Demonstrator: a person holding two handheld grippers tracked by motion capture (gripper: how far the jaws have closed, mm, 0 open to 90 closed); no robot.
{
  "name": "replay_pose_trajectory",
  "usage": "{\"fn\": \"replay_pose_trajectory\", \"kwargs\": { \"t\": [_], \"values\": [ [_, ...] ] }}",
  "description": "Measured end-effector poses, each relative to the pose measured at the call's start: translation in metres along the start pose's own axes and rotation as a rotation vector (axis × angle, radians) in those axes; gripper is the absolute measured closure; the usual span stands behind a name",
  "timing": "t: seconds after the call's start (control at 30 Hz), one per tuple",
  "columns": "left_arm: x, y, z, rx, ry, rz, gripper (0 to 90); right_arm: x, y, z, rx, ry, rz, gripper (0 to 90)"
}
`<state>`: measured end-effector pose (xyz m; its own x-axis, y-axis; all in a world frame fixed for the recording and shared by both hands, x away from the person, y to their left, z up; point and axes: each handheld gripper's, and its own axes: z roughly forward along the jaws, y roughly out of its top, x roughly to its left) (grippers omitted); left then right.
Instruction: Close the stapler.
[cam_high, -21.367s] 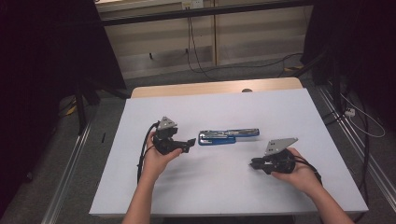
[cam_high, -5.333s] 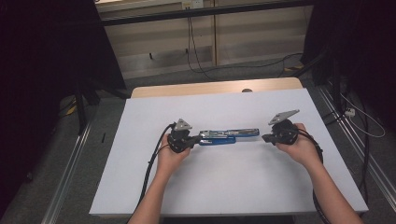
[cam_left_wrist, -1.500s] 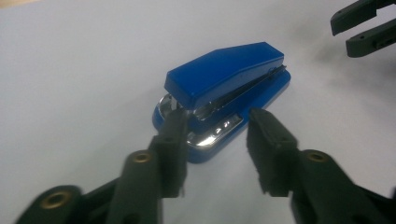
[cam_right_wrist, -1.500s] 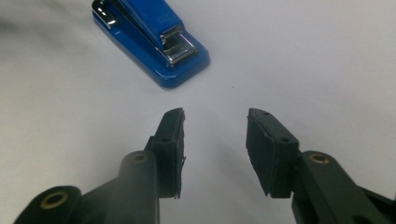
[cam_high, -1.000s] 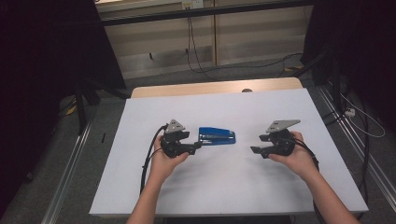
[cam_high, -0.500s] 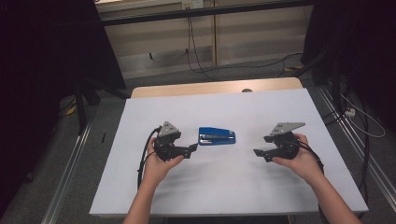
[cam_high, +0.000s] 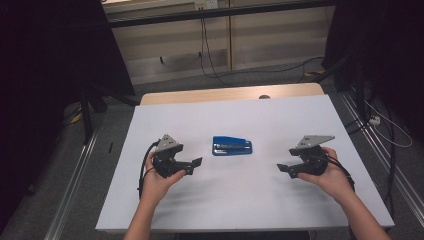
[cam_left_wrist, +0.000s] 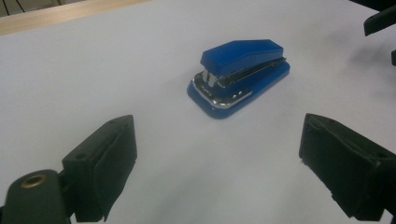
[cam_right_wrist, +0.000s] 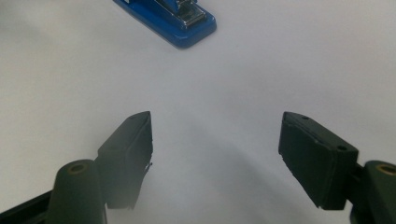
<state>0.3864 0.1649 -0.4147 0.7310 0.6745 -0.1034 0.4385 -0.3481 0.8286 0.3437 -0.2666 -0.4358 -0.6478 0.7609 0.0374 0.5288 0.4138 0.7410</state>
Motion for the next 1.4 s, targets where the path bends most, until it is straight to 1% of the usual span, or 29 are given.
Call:
{"fn": "replay_pose_trajectory", "kwargs": {
  "t": [0.13,0.17,0.23,0.47,0.5,0.57,0.63,0.77,0.87,0.93,1.03,1.13,1.2,1.3,1.4],
  "values": [
    [0.002,-0.003,-0.005,-0.003,0.005,-0.004,11.2,0.001,-0.003,-0.003,0.004,-0.002,-0.001,25.7],
    [0.003,-0.003,-0.006,-0.005,0.006,0.001,11.1,0.001,-0.004,-0.004,0.003,-0.001,-0.001,25.5],
    [0.003,-0.005,-0.007,-0.006,0.008,-0.009,11.1,0.001,-0.005,-0.005,0.002,0.0,-0.001,25.4],
    [0.007,-0.011,-0.013,0.006,0.018,-0.001,10.7,0.004,-0.008,-0.006,0.003,-0.003,-0.001,24.7],
    [0.007,-0.012,-0.013,0.006,0.013,-0.008,10.7,0.005,-0.008,-0.007,0.008,0.0,-0.002,24.7],
    [0.009,-0.013,-0.014,0.014,0.015,0.0,10.7,0.006,-0.01,-0.007,0.01,-0.003,-0.002,24.4],
    [0.009,-0.014,-0.016,0.011,0.014,0.006,10.6,0.007,-0.011,-0.007,0.014,-0.004,-0.005,24.3],
    [0.01,-0.016,-0.019,0.006,0.009,-0.001,10.6,0.009,-0.011,-0.008,0.013,-0.004,-0.008,23.9],
    [0.011,-0.017,-0.02,0.008,0.018,0.001,10.5,0.011,-0.013,-0.009,0.013,-0.001,-0.009,23.6],
    [0.011,-0.017,-0.02,0.009,0.014,-0.003,10.4,0.012,-0.014,-0.01,0.016,0.003,-0.013,23.1],
    [0.01,-0.017,-0.02,0.014,0.01,0.007,10.4,0.014,-0.016,-0.012,0.015,0.002,-0.014,23.0],
    [0.01,-0.02,-0.023,0.024,0.011,0.018,10.3,0.015,-0.017,-0.014,0.013,0.0,-0.016,22.3],
    [0.011,-0.022,-0.025,0.024,0.01,0.005,10.1,0.016,-0.02,-0.016,0.013,0.002,-0.012,21.9],
    [0.013,-0.024,-0.029,0.025,0.014,0.014,9.9,0.017,-0.022,-0.017,0.02,0.0,-0.011,21.6],
    [0.014,-0.026,-0.033,0.018,0.013,0.011,9.9,0.018,-0.025,-0.018,0.021,-0.002,-0.009,21.6]
  ]
}}
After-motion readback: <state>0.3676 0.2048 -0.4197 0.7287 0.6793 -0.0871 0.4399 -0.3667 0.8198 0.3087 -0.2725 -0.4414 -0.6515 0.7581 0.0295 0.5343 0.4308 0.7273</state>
